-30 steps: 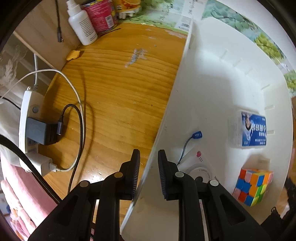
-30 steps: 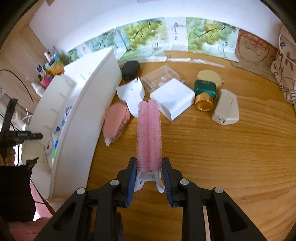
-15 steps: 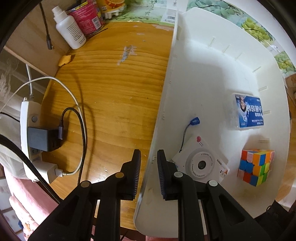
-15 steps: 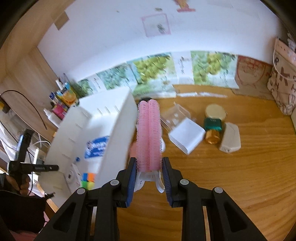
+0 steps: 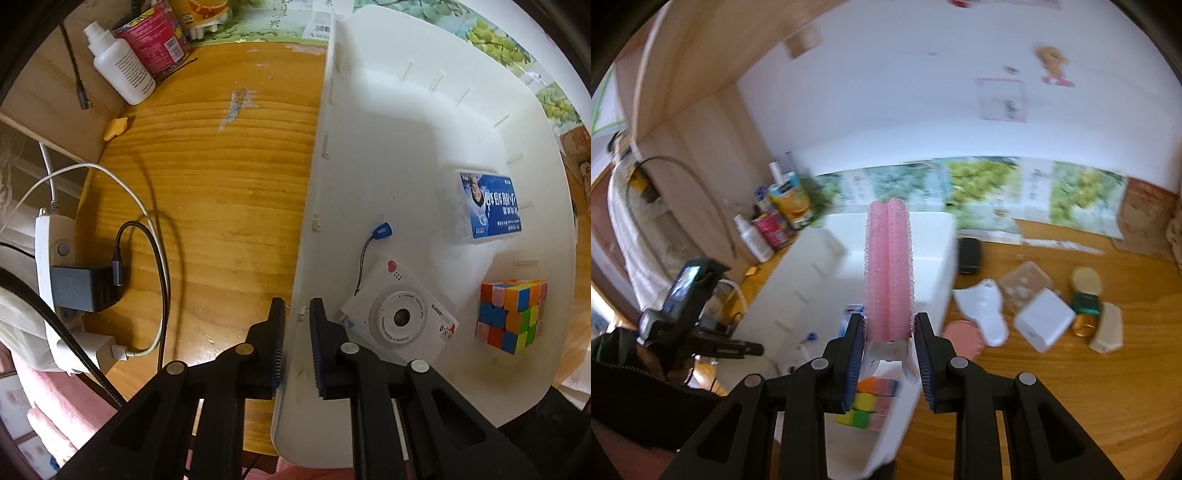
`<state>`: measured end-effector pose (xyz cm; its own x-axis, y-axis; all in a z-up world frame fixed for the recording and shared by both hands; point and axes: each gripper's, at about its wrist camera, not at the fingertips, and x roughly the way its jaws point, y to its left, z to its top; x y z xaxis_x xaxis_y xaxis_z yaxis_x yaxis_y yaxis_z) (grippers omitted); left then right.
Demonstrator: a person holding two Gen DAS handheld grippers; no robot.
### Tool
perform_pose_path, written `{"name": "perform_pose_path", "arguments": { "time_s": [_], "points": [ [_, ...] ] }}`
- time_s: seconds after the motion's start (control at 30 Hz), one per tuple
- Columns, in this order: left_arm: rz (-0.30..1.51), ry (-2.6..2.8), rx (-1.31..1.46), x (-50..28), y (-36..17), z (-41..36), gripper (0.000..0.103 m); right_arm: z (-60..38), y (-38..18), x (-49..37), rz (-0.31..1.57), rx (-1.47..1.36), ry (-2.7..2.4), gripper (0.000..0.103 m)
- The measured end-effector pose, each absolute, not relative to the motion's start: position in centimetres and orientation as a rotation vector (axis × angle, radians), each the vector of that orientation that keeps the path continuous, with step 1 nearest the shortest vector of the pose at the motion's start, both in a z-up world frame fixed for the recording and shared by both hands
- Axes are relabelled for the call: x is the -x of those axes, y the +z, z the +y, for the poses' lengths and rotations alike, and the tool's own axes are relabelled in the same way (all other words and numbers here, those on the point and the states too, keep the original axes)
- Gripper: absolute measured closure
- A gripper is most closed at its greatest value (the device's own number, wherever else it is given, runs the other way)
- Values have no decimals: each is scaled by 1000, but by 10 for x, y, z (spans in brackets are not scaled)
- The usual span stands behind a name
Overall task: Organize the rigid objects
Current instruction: 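Carry the pink hair roller into the tray and release it with the right gripper, then move the right gripper back to the pink tape dispenser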
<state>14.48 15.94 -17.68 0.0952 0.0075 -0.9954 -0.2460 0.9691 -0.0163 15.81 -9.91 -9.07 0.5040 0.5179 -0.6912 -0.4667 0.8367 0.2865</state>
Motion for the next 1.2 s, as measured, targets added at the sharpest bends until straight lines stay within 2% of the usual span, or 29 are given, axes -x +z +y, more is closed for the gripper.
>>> {"name": "perform_pose_path", "arguments": {
  "time_s": [0.43,0.8,0.9,1.07,1.2],
  "points": [
    [1381,186,217,-129,-172,162,95,-36,-100,-142,887,5,702,75],
    [1373,170,242,-135,-174,166,95,-24,-105,-137,903,30,695,73],
    [1369,174,247,-136,-174,166,95,-25,-100,-132,875,45,682,68],
    [1369,182,226,-139,-175,164,95,-33,-97,-128,848,45,642,51],
    [1374,178,235,-140,-175,165,95,-39,-94,-129,834,37,604,47]
  ]
}}
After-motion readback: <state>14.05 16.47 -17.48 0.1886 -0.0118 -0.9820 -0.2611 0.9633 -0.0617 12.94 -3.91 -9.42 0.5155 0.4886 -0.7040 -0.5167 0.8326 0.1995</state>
